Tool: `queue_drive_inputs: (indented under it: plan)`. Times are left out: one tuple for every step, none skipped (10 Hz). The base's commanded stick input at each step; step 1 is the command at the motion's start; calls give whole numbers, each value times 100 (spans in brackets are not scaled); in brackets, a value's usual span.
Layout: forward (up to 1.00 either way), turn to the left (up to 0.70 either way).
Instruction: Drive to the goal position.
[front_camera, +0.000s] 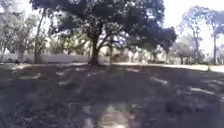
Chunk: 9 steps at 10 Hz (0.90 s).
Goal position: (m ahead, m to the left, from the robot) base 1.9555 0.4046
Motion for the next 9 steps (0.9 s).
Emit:
queue_drive_inputs:
  plan:
    - [70, 0]
    - [70, 0]
    - [70, 0]
    - [70, 0]
    - [70, 0]
    - [70, 0]
    - [70, 0]
    - [70, 0]
    - [70, 0]
